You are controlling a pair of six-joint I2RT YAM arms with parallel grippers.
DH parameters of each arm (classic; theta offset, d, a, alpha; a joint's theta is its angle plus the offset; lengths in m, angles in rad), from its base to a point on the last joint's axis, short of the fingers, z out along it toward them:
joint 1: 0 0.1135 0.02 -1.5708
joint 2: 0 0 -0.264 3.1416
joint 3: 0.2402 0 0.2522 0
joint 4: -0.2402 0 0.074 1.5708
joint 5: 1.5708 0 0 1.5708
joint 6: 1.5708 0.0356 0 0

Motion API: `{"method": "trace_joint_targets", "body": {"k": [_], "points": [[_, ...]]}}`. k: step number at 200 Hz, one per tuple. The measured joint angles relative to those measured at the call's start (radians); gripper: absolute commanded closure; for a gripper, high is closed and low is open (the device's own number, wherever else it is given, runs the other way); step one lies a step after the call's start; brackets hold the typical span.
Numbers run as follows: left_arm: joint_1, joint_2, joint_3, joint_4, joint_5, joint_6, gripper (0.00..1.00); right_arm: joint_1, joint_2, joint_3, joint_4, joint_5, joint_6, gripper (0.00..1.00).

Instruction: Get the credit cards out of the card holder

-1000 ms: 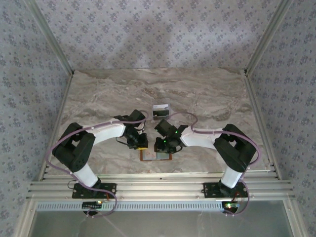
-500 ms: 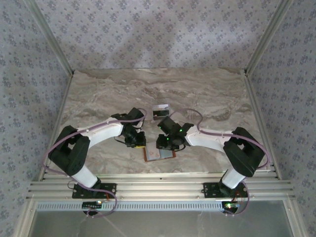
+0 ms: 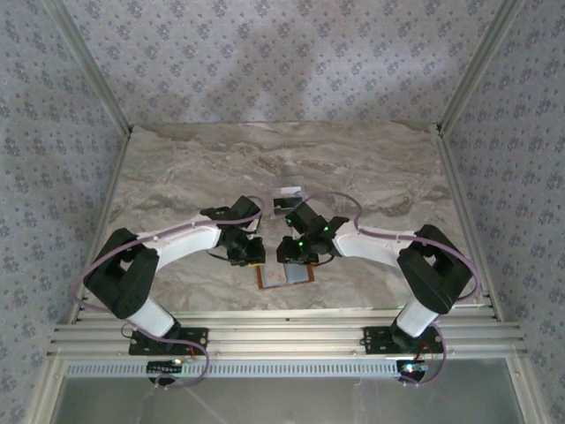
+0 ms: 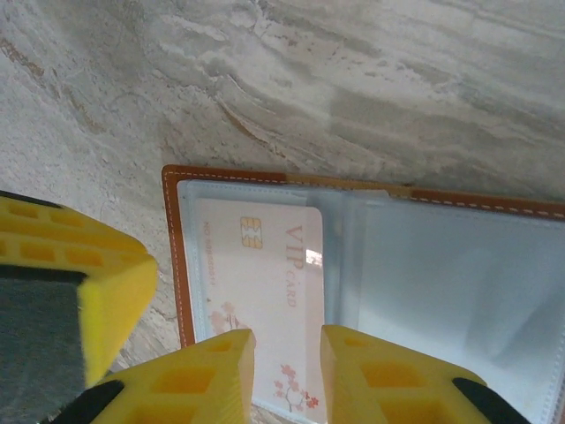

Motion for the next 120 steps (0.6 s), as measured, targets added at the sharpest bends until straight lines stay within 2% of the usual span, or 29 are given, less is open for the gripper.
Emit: {"method": "trace_joint_targets", "body": {"k": [49,120], "points": [[-0.005,0.061,-0.012,0.028,0.01,-0.008,0.83,-0.002,0.039,0.0,0.024,-0.048,-0.019,0.73],[-0.005,0.083,0.007,0.008,0.004,0.017,0.84,-0.005,0.077,0.0,0.028,-0.051,-0.026,0.73]]}}
